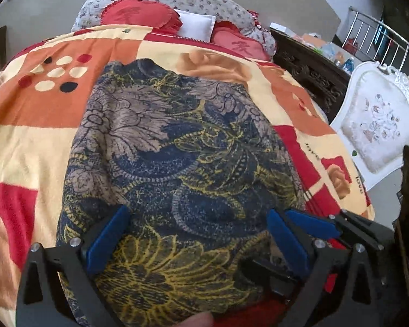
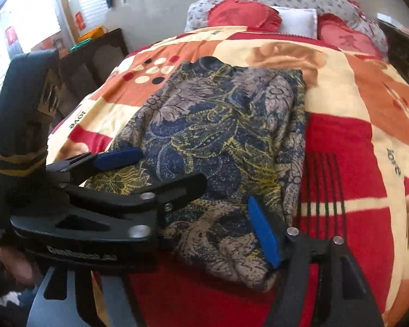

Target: Fold small clothes

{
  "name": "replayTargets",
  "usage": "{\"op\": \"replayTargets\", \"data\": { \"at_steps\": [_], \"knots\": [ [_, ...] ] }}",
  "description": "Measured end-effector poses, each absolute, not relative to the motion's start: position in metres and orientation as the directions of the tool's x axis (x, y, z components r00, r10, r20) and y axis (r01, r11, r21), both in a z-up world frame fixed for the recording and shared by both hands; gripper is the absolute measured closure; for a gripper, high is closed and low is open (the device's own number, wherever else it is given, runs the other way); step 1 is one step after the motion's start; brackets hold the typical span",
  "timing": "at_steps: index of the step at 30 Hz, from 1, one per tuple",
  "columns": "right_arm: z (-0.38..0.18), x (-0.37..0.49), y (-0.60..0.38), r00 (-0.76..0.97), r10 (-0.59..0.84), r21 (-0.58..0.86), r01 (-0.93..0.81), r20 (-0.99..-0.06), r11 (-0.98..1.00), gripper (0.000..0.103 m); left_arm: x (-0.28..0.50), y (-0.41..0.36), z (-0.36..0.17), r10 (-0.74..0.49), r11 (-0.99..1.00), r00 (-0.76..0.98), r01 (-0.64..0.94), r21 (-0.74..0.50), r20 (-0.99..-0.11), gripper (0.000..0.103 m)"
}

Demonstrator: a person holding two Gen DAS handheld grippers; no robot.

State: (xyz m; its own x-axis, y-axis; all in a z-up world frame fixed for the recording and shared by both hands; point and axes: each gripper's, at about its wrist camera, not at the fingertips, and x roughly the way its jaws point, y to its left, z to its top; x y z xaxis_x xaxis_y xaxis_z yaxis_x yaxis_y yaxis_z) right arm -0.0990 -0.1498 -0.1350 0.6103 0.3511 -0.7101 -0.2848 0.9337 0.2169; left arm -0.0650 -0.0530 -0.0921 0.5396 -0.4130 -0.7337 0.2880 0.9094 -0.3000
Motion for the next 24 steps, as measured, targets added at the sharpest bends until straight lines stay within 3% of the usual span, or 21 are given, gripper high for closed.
{"op": "replayTargets", "data": {
  "at_steps": [3, 6, 10, 12, 14, 16, 17, 18, 22, 24],
  "knots": [
    [-0.133, -0.098, -0.157, 0.602, 0.381, 0.262, -0.280, -0.702, 0.924, 0.022, -0.062, -0.048, -0.087, -0.433, 0.900, 0.524, 0.289, -0.326, -0.733, 0.000],
    [-0.121, -0.093, -0.160, 0.574, 0.397, 0.263, -0.305, -0.716, 0.915, 0.023, -0.049, -0.044, -0.061, -0.384, 0.922, 0.576, 0.285, -0.263, -0.721, 0.000],
    [-0.083, -0.077, -0.174, 0.677, 0.353, 0.230, -0.268, -0.646, 0.935, 0.025, 0.003, -0.033, -0.027, -0.340, 0.941, 0.636, 0.225, -0.254, -0.693, 0.000],
    [-0.070, -0.054, -0.178, 0.706, 0.298, 0.192, -0.228, -0.643, 0.955, 0.037, 0.036, -0.030, -0.017, -0.288, 0.957, 0.656, 0.168, -0.237, -0.698, 0.000],
    [-0.070, -0.019, -0.176, 0.682, 0.239, 0.159, -0.179, -0.691, 0.971, 0.087, 0.076, -0.033, -0.019, -0.201, 0.979, 0.631, 0.094, -0.183, -0.749, 0.001],
    [-0.076, 0.010, -0.177, 0.658, 0.194, 0.155, -0.119, -0.727, 0.981, 0.088, 0.101, -0.038, -0.027, -0.188, 0.981, 0.618, 0.080, -0.177, -0.763, 0.011],
    [-0.080, 0.026, -0.177, 0.642, 0.183, 0.167, -0.086, -0.744, 0.982, 0.088, 0.111, -0.044, -0.033, -0.163, 0.986, 0.625, 0.079, -0.145, -0.764, 0.026],
    [-0.084, 0.038, -0.175, 0.632, 0.188, 0.184, -0.073, -0.752, 0.980, 0.088, 0.118, -0.048, -0.040, -0.139, 0.990, 0.623, 0.073, -0.120, -0.770, 0.035],
    [-0.111, 0.076, -0.174, 0.582, 0.174, 0.206, -0.012, -0.795, 0.978, 0.088, 0.129, -0.060, -0.093, -0.071, 0.997, 0.575, 0.059, -0.045, -0.815, 0.035],
    [-0.133, 0.082, -0.174, 0.572, 0.169, 0.201, -0.008, -0.803, 0.980, 0.090, 0.119, -0.063, -0.099, -0.062, 0.997, 0.619, 0.071, -0.023, -0.783, 0.033]
  ]
}}
